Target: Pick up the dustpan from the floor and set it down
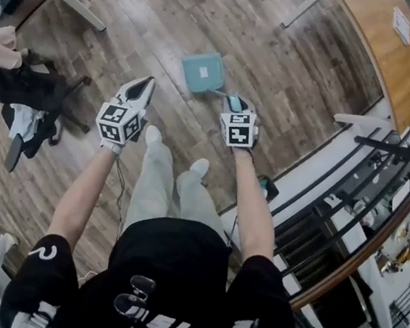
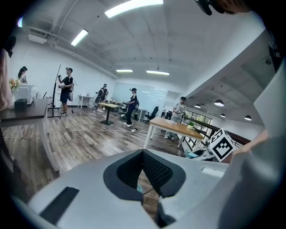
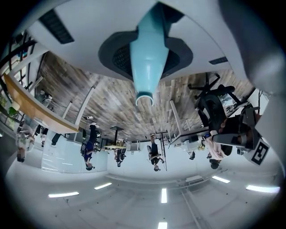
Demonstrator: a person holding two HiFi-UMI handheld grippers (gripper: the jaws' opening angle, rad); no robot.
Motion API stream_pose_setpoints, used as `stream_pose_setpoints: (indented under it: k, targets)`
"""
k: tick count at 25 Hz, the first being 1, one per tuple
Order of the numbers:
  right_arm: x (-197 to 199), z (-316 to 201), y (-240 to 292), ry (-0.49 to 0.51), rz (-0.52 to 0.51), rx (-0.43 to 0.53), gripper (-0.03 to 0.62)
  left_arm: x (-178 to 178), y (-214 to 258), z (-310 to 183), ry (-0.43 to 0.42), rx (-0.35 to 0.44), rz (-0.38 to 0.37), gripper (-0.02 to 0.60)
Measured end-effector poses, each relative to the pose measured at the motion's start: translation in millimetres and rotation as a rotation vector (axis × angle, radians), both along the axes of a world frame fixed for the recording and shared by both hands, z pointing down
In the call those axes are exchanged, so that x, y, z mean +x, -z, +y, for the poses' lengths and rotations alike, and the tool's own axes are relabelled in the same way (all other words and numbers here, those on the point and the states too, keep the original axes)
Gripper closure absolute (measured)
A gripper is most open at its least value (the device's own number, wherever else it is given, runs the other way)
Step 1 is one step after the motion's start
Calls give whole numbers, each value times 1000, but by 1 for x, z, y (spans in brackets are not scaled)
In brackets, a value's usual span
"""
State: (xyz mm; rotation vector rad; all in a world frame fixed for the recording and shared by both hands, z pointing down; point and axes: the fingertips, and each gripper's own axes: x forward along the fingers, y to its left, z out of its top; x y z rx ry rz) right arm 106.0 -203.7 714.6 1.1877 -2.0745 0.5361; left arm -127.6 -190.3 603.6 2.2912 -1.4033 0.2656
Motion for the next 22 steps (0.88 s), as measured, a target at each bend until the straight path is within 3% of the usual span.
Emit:
stream_pose_setpoints:
  k: [11, 22]
  targets:
    - [-12, -36, -90, -76, 19, -83, 505, -6, -74, -40, -84, -68, -21, 583]
    - [-18, -58, -159, -156, 61, -131, 505, -27, -130, -70, -91, -137, -17, 583]
